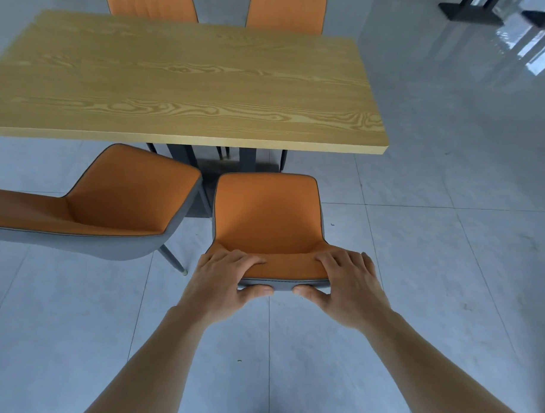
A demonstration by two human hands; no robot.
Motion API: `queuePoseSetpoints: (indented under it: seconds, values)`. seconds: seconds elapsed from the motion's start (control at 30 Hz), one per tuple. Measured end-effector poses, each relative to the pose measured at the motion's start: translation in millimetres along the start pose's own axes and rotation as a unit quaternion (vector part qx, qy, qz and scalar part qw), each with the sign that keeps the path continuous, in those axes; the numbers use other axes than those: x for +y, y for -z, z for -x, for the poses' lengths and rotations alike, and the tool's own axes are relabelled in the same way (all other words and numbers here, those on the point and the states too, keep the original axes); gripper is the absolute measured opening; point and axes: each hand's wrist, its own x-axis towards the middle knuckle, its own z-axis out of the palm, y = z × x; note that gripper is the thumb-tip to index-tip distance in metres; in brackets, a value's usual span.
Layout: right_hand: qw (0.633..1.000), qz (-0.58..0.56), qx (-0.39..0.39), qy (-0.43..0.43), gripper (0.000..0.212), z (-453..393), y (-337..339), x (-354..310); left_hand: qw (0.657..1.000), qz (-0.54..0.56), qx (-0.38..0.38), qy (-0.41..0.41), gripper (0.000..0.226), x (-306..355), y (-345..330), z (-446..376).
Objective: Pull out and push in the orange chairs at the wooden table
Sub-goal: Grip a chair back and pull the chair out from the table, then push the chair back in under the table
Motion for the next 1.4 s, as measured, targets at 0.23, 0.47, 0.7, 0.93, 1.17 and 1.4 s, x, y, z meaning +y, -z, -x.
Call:
queuePoseSetpoints:
  seconds: [0.23,0.47,0.7,0.93,1.17,1.4]
  values:
    - [1.000,-0.020,0.001,0.001,0.105,-4,-3,4,1.000,0.004,-0.002,0.003,0.072,1,0,-2]
    - [0.999,-0.030,0.011,0.000,0.104,-2,-6,5,1.000,0.000,-0.002,0.003,0.081,3,0,-2]
    - [0.999,-0.033,0.006,-0.001,0.102,-2,-7,6,1.000,-0.007,-0.001,0.001,0.079,0,-5,-3]
    - [0.999,-0.039,-0.032,0.004,0.101,-1,6,4,0.999,-0.006,-0.040,0.020,0.081,7,7,1]
    - [0.988,-0.109,-0.105,-0.030,0.108,-32,36,-30,0.998,0.022,-0.041,0.032,0.090,-21,52,8]
    - [0.989,-0.107,-0.089,0.039,0.099,-83,50,-167,0.997,0.012,0.022,0.077,0.085,-142,125,40]
